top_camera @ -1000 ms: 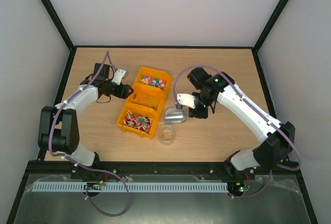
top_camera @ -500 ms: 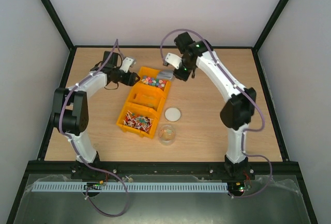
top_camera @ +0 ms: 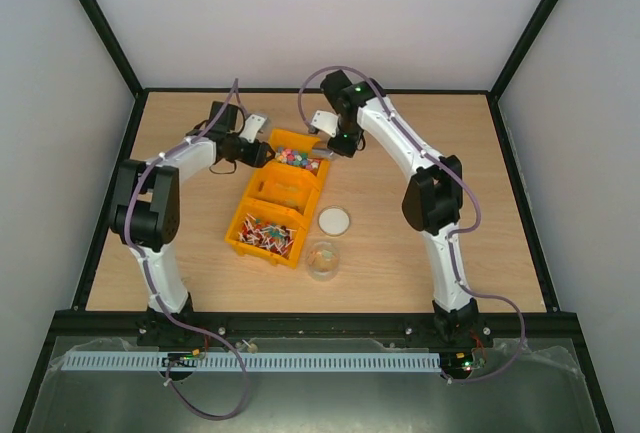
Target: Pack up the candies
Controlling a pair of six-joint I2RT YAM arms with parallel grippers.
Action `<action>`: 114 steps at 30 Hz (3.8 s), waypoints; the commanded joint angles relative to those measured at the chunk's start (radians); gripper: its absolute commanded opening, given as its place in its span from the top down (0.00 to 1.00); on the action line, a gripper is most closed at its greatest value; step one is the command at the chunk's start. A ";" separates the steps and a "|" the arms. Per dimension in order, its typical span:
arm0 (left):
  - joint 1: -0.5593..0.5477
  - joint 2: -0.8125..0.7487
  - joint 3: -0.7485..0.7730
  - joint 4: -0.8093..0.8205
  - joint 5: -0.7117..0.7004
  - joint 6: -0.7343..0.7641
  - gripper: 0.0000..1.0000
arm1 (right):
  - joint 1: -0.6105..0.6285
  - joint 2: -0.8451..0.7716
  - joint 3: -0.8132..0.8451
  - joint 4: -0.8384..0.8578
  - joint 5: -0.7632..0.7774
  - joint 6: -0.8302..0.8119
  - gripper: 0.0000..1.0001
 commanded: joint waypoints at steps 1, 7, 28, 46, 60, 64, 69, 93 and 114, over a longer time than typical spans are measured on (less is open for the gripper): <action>-0.011 0.019 0.031 0.019 0.006 0.001 0.48 | 0.023 0.035 0.049 -0.045 0.068 -0.047 0.99; -0.026 0.020 0.034 0.023 -0.001 0.018 0.51 | 0.035 0.079 0.073 -0.045 0.106 -0.072 0.99; -0.043 0.029 0.029 0.030 0.025 0.061 0.67 | 0.076 0.226 0.102 0.009 0.025 -0.035 0.99; -0.034 0.046 0.039 0.014 0.047 0.052 0.68 | 0.059 0.092 -0.210 0.456 -0.352 0.181 0.99; 0.029 0.057 0.077 -0.016 0.081 0.005 0.62 | -0.067 -0.106 -0.528 0.683 -0.556 0.215 0.99; 0.030 0.047 0.078 -0.016 0.081 0.007 0.59 | -0.083 -0.146 -0.603 0.732 -0.586 0.214 0.99; 0.035 0.045 0.081 -0.019 0.080 0.015 0.56 | -0.096 -0.181 -0.677 0.780 -0.616 0.217 0.99; 0.039 0.036 0.104 -0.052 0.062 0.023 0.53 | -0.160 -0.258 -0.760 0.902 -0.710 0.270 0.99; 0.043 -0.020 0.095 -0.126 0.054 0.102 0.50 | -0.217 -0.611 -0.934 0.613 -0.837 -0.055 0.99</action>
